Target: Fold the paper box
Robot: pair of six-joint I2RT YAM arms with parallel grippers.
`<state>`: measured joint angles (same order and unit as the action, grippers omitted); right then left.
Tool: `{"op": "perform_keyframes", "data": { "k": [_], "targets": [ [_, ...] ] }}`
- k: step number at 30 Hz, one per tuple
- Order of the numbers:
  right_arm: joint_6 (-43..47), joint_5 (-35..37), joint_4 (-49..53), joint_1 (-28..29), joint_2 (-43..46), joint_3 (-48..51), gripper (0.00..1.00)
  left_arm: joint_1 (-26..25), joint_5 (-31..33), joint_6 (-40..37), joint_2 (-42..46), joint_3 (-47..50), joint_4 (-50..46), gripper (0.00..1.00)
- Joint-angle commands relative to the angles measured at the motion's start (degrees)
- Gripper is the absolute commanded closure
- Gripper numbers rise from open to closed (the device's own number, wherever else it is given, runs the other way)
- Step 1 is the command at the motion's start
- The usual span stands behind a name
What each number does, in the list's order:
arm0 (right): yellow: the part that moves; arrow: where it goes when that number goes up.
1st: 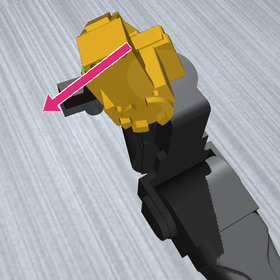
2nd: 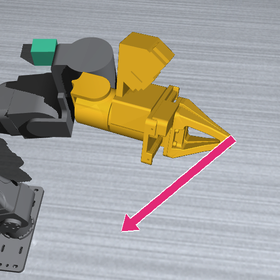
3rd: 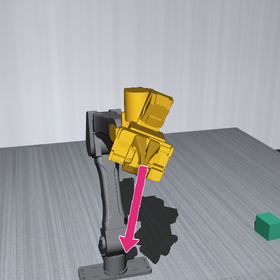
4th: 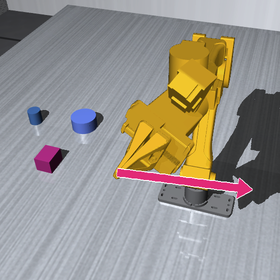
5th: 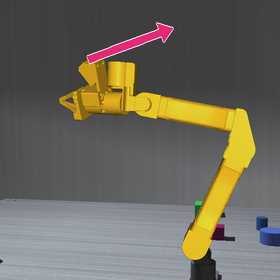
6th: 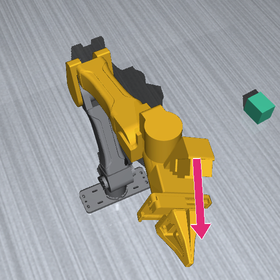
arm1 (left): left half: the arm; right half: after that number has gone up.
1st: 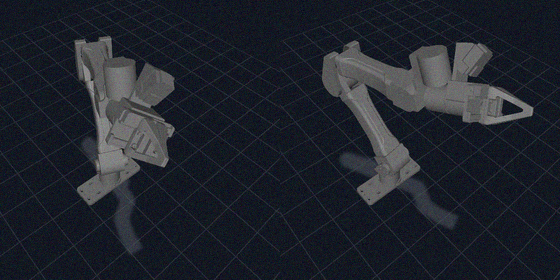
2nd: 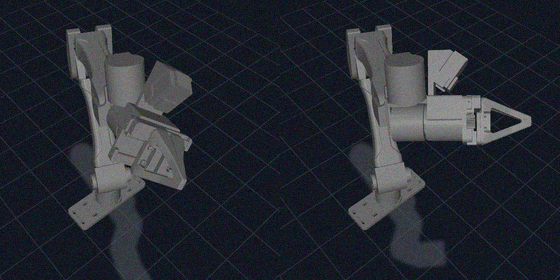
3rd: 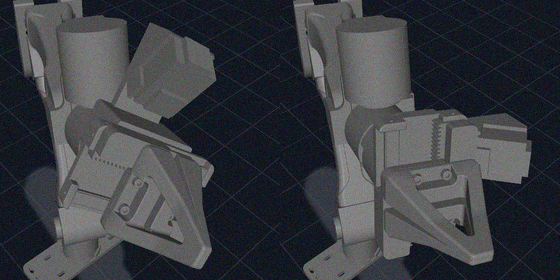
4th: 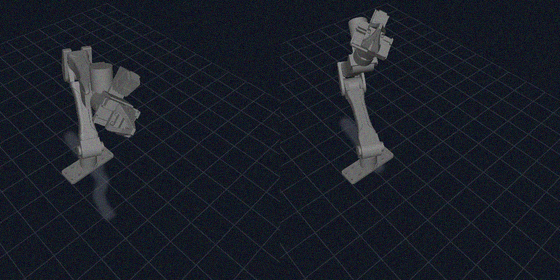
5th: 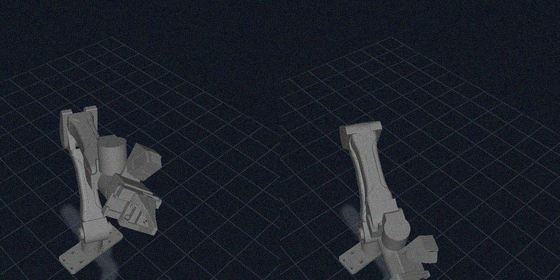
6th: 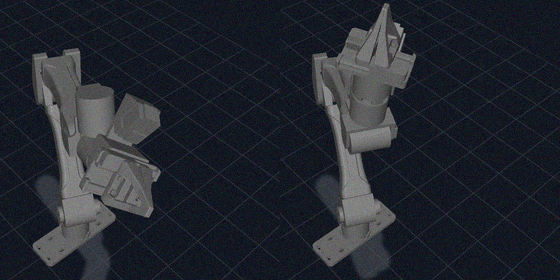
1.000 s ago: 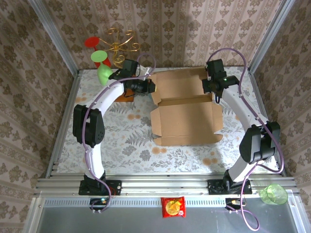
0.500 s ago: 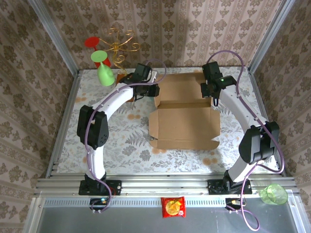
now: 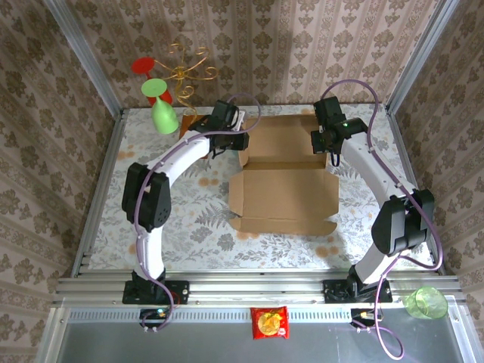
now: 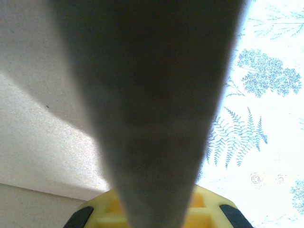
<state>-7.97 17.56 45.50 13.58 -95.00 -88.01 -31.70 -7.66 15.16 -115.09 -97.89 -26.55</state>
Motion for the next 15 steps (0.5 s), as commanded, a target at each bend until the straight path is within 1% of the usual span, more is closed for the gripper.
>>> {"op": "perform_keyframes", "data": {
  "k": [1, 3, 4, 5, 6, 7, 11, 15],
  "targets": [
    [-0.9, -1.0, 1.9, 0.9, 0.4, -0.5, 1.00, -1.4, 4.5, -2.9, -1.1, -0.9, -0.6, 0.80],
    [-1.0, -0.9, 1.9, 1.0, 0.2, -0.6, 1.00, -2.3, 7.1, -4.1, -1.7, -1.6, -2.2, 0.81],
    [-1.1, -0.8, 2.0, 1.1, 0.1, -0.7, 1.00, -2.6, 8.3, -4.4, -1.8, -1.6, -2.7, 0.83],
    [-1.1, -0.7, 2.1, 1.0, 0.0, -0.7, 1.00, -2.8, 9.5, -4.4, -1.9, -1.6, -2.9, 0.88],
    [-1.3, -0.7, 2.2, 1.1, -0.2, -1.0, 1.00, -2.9, 10.8, -4.1, -1.9, -1.4, -3.1, 0.97],
    [-1.3, -0.6, 2.4, 1.1, -0.5, -1.2, 1.00, -3.0, 11.7, -3.6, -1.8, -1.2, -3.2, 1.00],
    [-1.4, -0.7, 2.6, 1.4, -0.8, -1.3, 1.00, -3.5, 12.7, -3.8, -0.9, 1.1, -0.6, 1.00],
    [-1.5, -0.9, 2.6, 1.5, -0.9, -1.2, 1.00, -3.8, 11.0, -3.8, -0.1, 2.6, 1.3, 1.00]
  ]
}}
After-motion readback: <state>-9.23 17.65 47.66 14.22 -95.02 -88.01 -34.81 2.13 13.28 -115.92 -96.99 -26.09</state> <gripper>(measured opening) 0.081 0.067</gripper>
